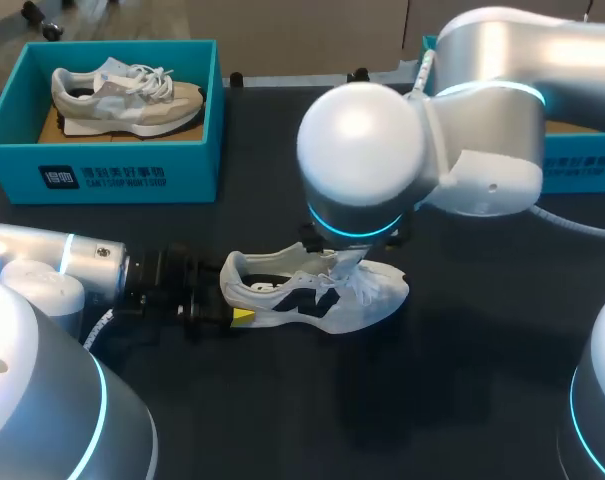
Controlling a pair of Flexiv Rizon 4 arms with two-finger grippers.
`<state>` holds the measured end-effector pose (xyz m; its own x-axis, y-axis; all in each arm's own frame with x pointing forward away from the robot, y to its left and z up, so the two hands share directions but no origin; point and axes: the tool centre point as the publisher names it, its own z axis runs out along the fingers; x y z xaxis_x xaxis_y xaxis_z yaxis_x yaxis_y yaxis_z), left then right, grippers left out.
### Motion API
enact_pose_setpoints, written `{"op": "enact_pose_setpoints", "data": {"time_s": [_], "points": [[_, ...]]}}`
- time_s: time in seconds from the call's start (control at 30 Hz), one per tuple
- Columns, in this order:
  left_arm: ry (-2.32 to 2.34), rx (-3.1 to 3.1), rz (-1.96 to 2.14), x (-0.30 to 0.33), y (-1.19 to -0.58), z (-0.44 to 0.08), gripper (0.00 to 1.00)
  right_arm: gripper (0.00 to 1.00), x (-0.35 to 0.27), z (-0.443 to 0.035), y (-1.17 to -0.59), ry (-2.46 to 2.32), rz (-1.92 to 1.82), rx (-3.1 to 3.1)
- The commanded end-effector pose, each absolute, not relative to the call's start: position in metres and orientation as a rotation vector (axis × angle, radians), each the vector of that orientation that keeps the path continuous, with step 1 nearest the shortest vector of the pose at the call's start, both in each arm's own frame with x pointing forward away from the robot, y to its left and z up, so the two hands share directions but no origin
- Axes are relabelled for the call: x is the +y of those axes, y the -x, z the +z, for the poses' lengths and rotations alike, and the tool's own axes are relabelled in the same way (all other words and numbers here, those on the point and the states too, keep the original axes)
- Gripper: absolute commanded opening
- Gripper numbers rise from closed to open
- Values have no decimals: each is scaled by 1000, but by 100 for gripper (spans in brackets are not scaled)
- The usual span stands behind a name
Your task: Take the shoe out of the shoebox, open the shoe tongue, remove and reinsert the insole, then place the shoe into the shoebox
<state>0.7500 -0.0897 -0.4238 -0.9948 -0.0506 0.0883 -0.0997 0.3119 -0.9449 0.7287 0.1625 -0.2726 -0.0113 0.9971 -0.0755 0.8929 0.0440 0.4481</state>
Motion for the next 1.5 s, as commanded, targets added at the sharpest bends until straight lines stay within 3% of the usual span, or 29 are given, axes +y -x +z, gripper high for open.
{"op": "enact_pose_setpoints", "data": {"time_s": [0.03, 1.4, 1.5], "points": [[-147, -2511, 1814, -90, -749, -424, 0, 100, 179, -275, -723, -1816, 395, 1952], [-147, -2511, 1814, -90, -749, -424, 0, 100, 204, -260, -736, -1596, 292, 2109], [-147, -2511, 1814, -90, -749, -424, 0, 100, 203, -259, -740, -1411, 380, 2263]]}}
